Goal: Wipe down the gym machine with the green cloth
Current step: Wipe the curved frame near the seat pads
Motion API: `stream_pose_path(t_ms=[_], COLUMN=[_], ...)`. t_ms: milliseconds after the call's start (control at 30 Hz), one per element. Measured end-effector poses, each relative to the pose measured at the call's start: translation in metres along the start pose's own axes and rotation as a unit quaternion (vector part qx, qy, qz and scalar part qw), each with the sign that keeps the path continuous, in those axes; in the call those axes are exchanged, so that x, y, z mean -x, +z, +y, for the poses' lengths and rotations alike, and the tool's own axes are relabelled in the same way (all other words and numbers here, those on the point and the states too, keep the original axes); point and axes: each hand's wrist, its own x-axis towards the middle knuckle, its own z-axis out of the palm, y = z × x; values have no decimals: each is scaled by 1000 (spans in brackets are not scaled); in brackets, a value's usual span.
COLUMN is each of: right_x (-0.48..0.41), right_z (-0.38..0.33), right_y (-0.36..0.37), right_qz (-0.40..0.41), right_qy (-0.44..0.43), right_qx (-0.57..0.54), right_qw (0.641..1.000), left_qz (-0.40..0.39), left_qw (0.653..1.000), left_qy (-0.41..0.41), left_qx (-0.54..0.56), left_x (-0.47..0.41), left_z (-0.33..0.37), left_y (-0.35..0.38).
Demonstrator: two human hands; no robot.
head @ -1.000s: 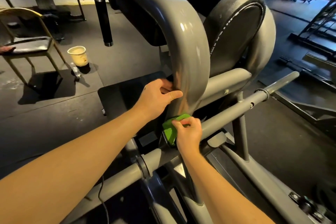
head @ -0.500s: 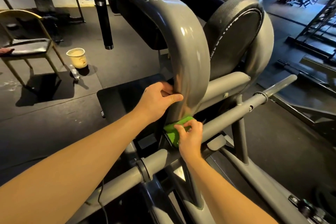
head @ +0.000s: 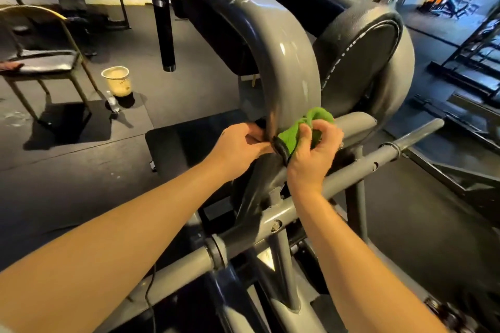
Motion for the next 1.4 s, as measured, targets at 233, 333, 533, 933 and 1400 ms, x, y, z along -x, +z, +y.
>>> stream_pose_path(t_ms=[233,333,533,933,1400], right_x=[60,28,37,88,98], right_z=[28,-5,2,42,27], right_y=[-10,-8,2,-26,-23], right_qz=[-53,-14,-15,-122,-30], right_qy=[188,125,35,325,345], right_qx=[18,-31,-6,77,116], right_qw=[980,992,999,935,931], left_qz=[-5,-20,-21,-10,8], left_qw=[1000,1000,999,995,975], left_qy=[10,18,23,-87,-223], left_qx=[-8,-16,-17,37,17], left_x=[0,-2,-2,23,31], left_z=[1,0,-2,-61,-143], left_y=[-4,-7,-7,16,6])
